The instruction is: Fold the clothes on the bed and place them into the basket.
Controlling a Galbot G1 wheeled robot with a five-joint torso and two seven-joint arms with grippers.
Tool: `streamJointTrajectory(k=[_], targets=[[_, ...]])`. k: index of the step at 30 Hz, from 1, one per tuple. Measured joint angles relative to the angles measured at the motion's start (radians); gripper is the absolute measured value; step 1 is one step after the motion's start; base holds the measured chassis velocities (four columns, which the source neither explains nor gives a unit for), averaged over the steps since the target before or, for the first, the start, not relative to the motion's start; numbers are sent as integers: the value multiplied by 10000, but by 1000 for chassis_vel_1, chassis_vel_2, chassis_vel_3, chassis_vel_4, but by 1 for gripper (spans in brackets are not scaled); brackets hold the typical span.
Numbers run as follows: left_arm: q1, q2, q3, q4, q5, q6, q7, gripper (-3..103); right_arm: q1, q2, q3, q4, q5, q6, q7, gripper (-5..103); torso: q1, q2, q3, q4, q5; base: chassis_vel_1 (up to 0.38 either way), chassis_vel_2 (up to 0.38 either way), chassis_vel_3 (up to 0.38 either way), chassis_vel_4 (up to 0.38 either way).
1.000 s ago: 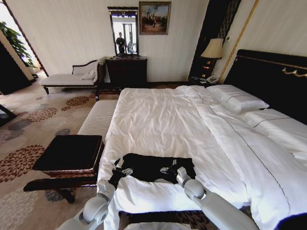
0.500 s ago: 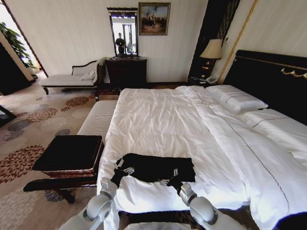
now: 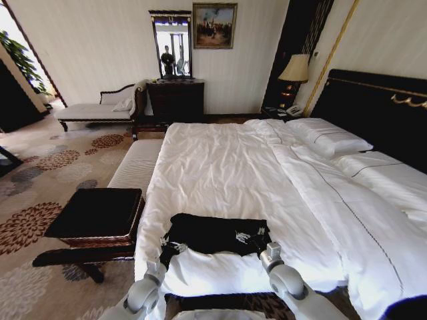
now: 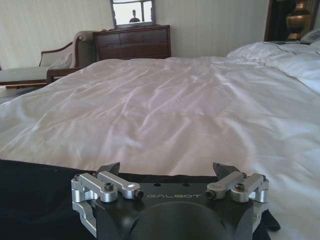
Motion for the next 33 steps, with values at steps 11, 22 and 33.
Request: streamJointTrajectory(k=[11, 22, 33], targets=[[1191, -669, -1172, -1416, 935, -800, -41, 100, -1241, 1340, 2513, 520, 3768, -983, 44, 100, 0, 1, 0, -3, 0, 0, 0, 0, 0], [2463, -972, -2637, -3474, 947, -830, -43, 100, -1564, 2246, 4010, 4, 6673, -1891, -380, 100, 0, 0, 0, 0, 0, 0, 0, 0, 0], [2960, -1168, -2777, -3791, 968, -670, -190, 100, -1417, 3275, 3570, 97, 7183, -2304, -589, 100, 0, -1, 1, -1, -2, 0, 0, 0, 0]])
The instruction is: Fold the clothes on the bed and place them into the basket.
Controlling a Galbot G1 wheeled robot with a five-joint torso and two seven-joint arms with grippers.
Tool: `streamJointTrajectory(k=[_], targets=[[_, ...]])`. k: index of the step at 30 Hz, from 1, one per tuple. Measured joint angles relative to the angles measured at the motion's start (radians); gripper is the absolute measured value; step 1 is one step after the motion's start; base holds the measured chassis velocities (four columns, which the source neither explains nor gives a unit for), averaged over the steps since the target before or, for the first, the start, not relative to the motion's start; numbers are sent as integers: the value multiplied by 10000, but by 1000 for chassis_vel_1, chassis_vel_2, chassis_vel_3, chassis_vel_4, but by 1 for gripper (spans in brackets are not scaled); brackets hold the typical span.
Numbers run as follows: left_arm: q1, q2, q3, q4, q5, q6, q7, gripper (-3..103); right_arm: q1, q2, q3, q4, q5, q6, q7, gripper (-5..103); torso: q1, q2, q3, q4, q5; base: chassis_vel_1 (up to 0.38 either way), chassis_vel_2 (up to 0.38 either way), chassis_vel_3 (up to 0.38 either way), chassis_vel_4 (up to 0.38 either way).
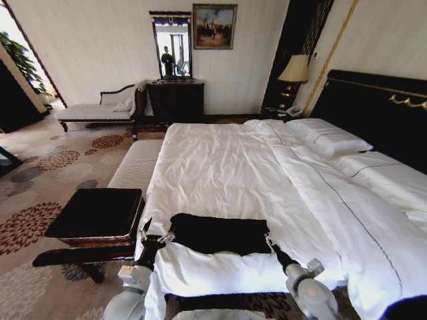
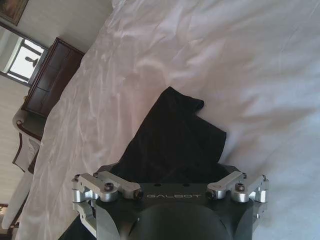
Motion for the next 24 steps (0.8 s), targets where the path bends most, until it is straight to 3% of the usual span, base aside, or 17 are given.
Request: streamJointTrajectory(k=[11, 13, 15, 19, 21, 22, 24], targets=[[380, 33, -235, -341, -46, 115, -63, 100, 449, 508, -475, -329, -293, -3, -10, 101, 0, -1, 0, 0, 1, 0, 0, 0, 0], [452, 18, -253, -394, -53, 122, -71, 100, 444, 534, -488, -363, -337, 5, 17, 92, 0, 0, 0, 0, 1, 0, 0, 0, 0], [467, 11, -253, -409, -52, 122, -72, 100, 436, 536, -487, -366, -343, 7, 20, 92, 0, 0, 0, 0, 1, 0, 0, 0, 0], [550, -86, -235, -493, -4, 123, -72, 100, 396, 542, -467, -504, -443, 49, 30, 71, 0, 0, 0, 0, 1, 0, 0, 0, 0], [561, -104, -234, -493, 11, 124, -72, 100, 397, 542, -465, -527, -454, 53, 29, 71, 0, 0, 0, 0, 1, 0, 0, 0, 0], [606, -149, -228, -493, 64, 123, -71, 100, 399, 544, -464, -581, -504, 69, 19, 61, 0, -1, 0, 0, 1, 0, 0, 0, 0], [639, -172, -225, -493, 96, 121, -72, 100, 400, 547, -464, -606, -523, 82, 14, 61, 0, -1, 0, 0, 2, 0, 0, 0, 0]])
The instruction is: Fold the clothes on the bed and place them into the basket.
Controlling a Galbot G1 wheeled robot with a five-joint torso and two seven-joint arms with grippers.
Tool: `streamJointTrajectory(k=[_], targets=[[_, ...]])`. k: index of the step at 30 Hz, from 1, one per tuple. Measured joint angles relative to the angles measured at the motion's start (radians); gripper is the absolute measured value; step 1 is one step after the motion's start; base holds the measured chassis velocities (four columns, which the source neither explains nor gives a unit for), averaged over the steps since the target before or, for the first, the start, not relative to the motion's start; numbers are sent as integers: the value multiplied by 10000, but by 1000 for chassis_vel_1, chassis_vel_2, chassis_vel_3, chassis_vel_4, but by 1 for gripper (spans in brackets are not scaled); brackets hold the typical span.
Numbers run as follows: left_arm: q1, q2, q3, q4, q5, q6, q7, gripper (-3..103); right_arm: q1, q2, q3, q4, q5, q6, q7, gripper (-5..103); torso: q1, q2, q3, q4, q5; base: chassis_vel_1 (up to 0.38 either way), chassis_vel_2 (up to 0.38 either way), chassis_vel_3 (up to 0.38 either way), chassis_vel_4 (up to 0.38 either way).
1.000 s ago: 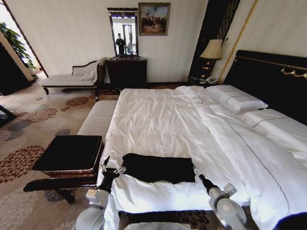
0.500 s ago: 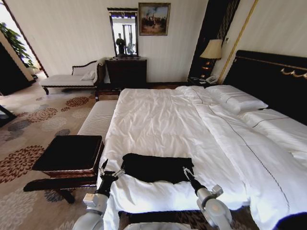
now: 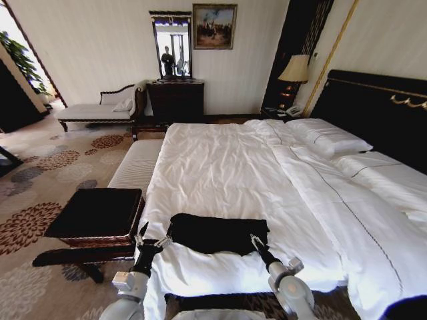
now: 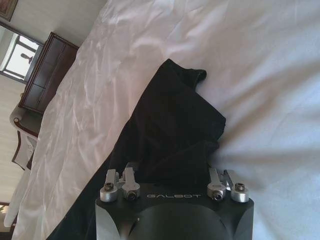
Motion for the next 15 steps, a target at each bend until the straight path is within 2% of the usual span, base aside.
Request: streamJointTrajectory(k=[3, 6, 10, 12, 14, 15], targets=[[79, -72, 16, -13, 73, -12, 7, 100, 24, 29, -4, -49, -46, 42, -18, 44, 0, 0, 0, 0, 1, 0, 0, 0, 0], [100, -100, 19, -18, 99, -18, 11, 100, 50, 40, -5, -70, -47, 53, -31, 38, 0, 0, 0, 0, 1, 0, 0, 0, 0], [90, -123, 25, 2, 85, -19, 9, 100, 198, 66, -19, -147, -34, 76, -51, 18, 0, 0, 0, 0, 1, 0, 0, 0, 0], [84, -125, 26, 10, 75, -19, 8, 100, 236, 75, -22, -166, -32, 77, -51, 18, 0, 0, 0, 0, 1, 0, 0, 0, 0], [70, -125, 26, 29, 60, -17, 4, 100, 347, 105, -40, -242, -31, 91, -51, 8, 0, 0, 0, 1, 1, 0, 0, 0, 0], [64, -124, 26, 39, 55, -13, 0, 100, 384, 118, -50, -272, -41, 109, -51, 7, 0, 0, 0, 0, 0, 0, 0, 0, 0]])
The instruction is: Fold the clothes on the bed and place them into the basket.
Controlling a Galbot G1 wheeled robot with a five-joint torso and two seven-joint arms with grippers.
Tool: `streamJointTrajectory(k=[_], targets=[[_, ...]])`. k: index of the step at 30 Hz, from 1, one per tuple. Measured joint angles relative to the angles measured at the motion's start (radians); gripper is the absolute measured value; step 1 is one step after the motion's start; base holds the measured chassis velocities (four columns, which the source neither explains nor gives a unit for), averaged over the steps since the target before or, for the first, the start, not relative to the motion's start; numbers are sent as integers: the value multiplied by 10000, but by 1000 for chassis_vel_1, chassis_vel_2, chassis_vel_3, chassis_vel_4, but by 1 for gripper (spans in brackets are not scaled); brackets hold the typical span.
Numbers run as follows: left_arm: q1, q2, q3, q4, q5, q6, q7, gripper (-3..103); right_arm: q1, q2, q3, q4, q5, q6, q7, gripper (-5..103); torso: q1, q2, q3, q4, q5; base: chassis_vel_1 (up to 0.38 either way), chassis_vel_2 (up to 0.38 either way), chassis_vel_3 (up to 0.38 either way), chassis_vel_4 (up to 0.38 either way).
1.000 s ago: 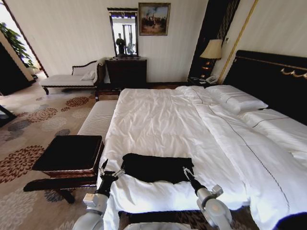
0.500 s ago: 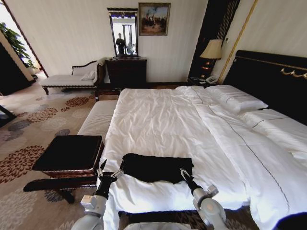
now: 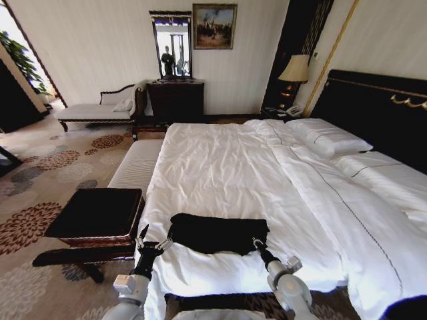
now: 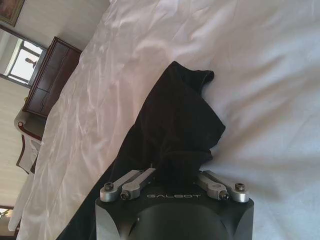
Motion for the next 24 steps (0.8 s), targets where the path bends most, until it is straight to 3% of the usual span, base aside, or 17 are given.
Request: streamJointTrajectory(k=[8, 14, 15, 16, 19, 20, 22, 24], targets=[[-16, 2, 0, 53, -12, 6, -9, 100, 32, -20, 113, 95, -117, 155, 25, 7, 1, 0, 0, 1, 2, 0, 0, 0, 0], [-54, -11, -8, -10, -106, 6, -20, 100, -21, -521, 823, 499, -555, 298, 119, 7, 1, 0, 0, 1, 0, 0, 0, 0, 0], [-72, 3, -19, -22, -118, 6, -23, 100, -69, -730, 1037, 577, -871, 320, 139, 7, 1, -1, 0, 1, 2, 0, 0, 0, 0], [-131, 30, -27, -23, -138, 6, -27, 100, -173, -1199, 1494, 670, -2011, 396, 185, 7, 1, 0, 0, 1, 2, 0, 0, 0, 0], [-156, 27, -21, -19, -146, 6, -31, 100, -224, -1357, 1628, 701, -2486, 454, 179, 7, 1, 0, 0, 0, 2, 0, 0, 0, 0], [-185, 3, 5, 24, -144, 6, -36, 100, -312, -1587, 1711, 790, -3396, 659, 105, 7, 1, 0, 0, -1, -1, 0, 0, 0, 0], [-185, -26, 39, 40, -125, 6, -37, 100, -432, -1725, 1518, 1006, -4273, 833, -23, 7, 1, 0, 0, -2, -1, 0, 0, 0, 0], [-184, -33, 43, 40, -122, 6, -37, 100, -474, -1760, 1341, 1134, -4593, 898, -65, 7, 1, 0, 0, -2, -1, 0, 0, 0, 0]])
